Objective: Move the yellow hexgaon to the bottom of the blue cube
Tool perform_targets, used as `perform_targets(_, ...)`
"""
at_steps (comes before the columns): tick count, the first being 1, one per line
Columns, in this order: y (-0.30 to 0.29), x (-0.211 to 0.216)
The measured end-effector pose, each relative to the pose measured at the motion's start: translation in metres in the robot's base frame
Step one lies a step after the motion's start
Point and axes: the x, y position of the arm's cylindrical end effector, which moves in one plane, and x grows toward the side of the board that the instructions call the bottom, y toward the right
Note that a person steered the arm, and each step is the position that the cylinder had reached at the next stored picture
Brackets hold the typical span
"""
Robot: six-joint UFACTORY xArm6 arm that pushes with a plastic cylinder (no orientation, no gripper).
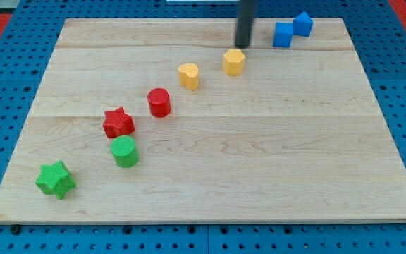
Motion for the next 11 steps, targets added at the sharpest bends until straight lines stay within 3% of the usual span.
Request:
perform_targets(1, -0.077, 0.007)
perform_targets(2, -0.077, 0.041)
perform_targets(4, 0.065, 0.073)
perform_targets(5, 0.091, 0.073)
perform_targets(6, 0.077, 0.08)
perform_targets(7, 0.018, 0.096)
perform_targets(8, 0.003, 0.081)
perform_targets(11, 0.118, 0.067)
